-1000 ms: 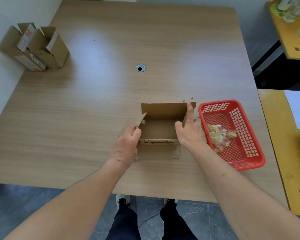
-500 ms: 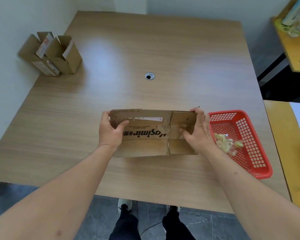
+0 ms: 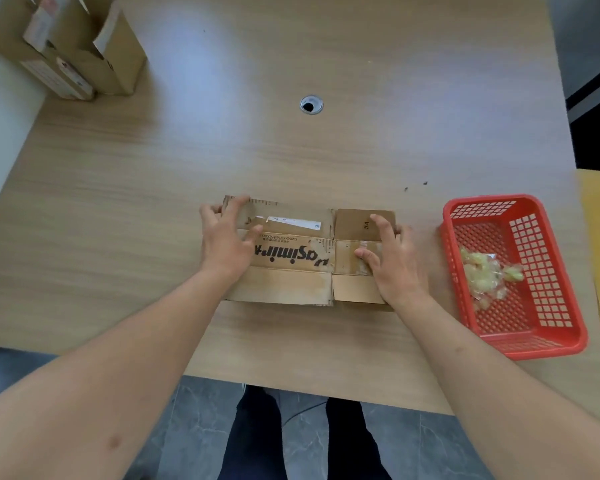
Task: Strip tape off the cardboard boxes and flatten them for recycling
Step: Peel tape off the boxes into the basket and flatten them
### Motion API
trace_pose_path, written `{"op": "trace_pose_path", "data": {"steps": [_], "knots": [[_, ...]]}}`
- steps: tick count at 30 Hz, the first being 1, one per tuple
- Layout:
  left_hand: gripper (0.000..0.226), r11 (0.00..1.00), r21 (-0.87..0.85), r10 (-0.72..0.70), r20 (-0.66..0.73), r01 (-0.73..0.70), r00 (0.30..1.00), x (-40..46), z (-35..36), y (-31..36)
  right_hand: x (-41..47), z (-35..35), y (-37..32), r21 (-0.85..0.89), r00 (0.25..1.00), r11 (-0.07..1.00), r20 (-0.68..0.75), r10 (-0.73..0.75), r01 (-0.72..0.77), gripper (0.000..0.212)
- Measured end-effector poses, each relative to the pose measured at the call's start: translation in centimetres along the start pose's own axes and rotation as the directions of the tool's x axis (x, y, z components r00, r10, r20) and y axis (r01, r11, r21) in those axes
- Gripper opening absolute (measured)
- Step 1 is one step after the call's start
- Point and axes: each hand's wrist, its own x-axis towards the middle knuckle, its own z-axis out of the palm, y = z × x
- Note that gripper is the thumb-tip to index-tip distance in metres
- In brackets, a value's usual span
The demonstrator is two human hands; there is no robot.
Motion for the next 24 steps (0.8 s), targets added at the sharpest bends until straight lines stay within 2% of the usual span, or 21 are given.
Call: {"op": "trace_pose_path", "data": {"steps": [5, 7, 9, 11, 13, 15, 18, 24], "knots": [[0.074, 0.964, 0.254, 0.043, 0.155, -0.082, 0.987, 0.0, 3.5, -2.5, 0.8, 3.3, 0.9, -0.189, 0.992, 0.978, -0.103, 0.071, -0.09, 0.051], [0.067, 0.924, 0.366, 0.048, 0.179, -0.112, 0.983, 0.2, 4.6, -3.3, 0.7, 4.6, 1.0, -0.232, 0.982, 0.969, -0.183, 0.044, -0.087, 0.046], [0.057, 0.866, 0.472, 0.082, 0.191, -0.164, 0.978, 0.2, 5.5, -3.8, 0.7, 5.7, 1.0, -0.228, 0.972, 0.974, -0.232, -0.038, -0.017, 0.042], [0.054, 0.798, 0.539, 0.175, 0.222, -0.27, 0.959, -0.1, 6.6, -3.9, 0.7, 6.4, 0.7, -0.237, 0.97, 0.963, -0.175, -0.169, 0.125, 0.057], [0.057, 0.772, 0.519, 0.256, 0.272, -0.366, 0.927, -0.7, 7.9, -3.5, 0.3, 6.8, 0.0, -0.24, 0.964, 0.941, -0.063, -0.259, 0.237, 0.057], [0.058, 0.78, 0.482, 0.29, 0.287, -0.4, 0.913, -1.1, 8.9, -3.3, 0.0, 7.2, -0.5, -0.282, 0.966, 0.926, 0.003, -0.26, 0.25, 0.054], [0.062, 0.722, 0.538, 0.329, 0.287, -0.435, 0.9, -1.5, 9.5, -3.7, -0.2, 7.8, -0.6, -0.366, 0.972, 0.902, 0.036, -0.234, 0.231, 0.065], [0.065, 0.699, 0.535, 0.37, 0.299, -0.475, 0.88, -1.2, 9.2, -4.9, -0.1, 7.3, -0.5, -0.338, 0.973, 0.913, 0.109, -0.203, 0.229, 0.077]]}}
